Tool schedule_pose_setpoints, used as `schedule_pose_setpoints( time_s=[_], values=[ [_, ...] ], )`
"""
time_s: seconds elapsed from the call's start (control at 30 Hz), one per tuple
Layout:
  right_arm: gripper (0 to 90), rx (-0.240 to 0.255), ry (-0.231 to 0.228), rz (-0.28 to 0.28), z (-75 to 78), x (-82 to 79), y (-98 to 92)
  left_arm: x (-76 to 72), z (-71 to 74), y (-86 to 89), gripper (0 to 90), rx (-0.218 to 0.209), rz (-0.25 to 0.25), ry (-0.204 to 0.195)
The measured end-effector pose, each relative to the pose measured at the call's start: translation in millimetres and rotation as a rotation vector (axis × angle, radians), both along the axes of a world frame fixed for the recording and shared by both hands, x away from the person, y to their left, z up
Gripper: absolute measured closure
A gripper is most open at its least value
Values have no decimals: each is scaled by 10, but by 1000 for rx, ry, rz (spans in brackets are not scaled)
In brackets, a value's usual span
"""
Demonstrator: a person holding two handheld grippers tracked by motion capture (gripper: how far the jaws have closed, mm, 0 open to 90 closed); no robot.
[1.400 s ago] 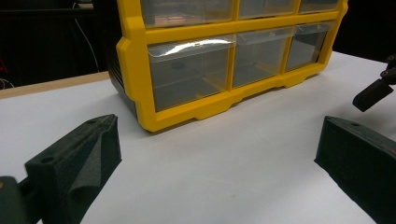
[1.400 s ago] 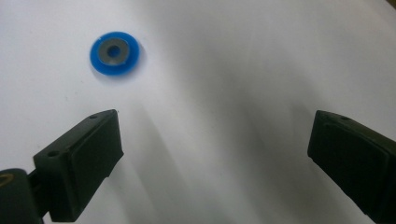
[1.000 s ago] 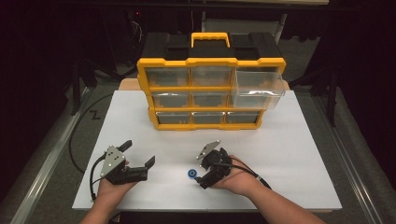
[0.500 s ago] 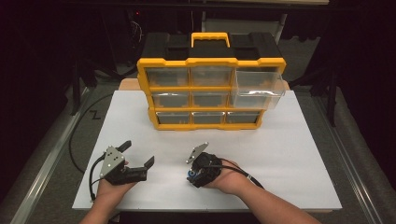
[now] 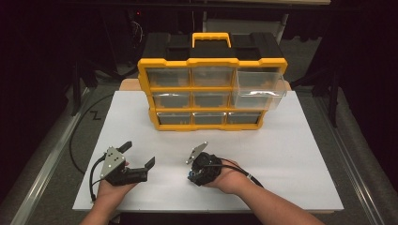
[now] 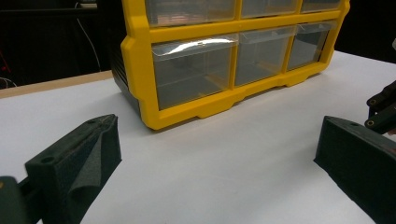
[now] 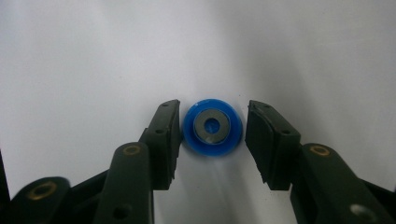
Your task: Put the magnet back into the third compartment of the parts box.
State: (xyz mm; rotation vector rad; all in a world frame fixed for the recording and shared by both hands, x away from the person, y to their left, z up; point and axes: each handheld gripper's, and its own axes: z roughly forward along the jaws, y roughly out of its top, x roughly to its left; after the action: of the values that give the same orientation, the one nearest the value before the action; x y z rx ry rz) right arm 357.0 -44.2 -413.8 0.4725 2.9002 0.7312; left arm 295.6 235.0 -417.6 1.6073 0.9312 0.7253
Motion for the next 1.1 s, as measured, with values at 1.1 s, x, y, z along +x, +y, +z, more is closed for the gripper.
schedule_pose_setpoints(
  time_s=[1.1],
  values=[
    [650,-73,-29,-37,187,9,-445,2,-1,-1,9,1,2,-1]
  ],
)
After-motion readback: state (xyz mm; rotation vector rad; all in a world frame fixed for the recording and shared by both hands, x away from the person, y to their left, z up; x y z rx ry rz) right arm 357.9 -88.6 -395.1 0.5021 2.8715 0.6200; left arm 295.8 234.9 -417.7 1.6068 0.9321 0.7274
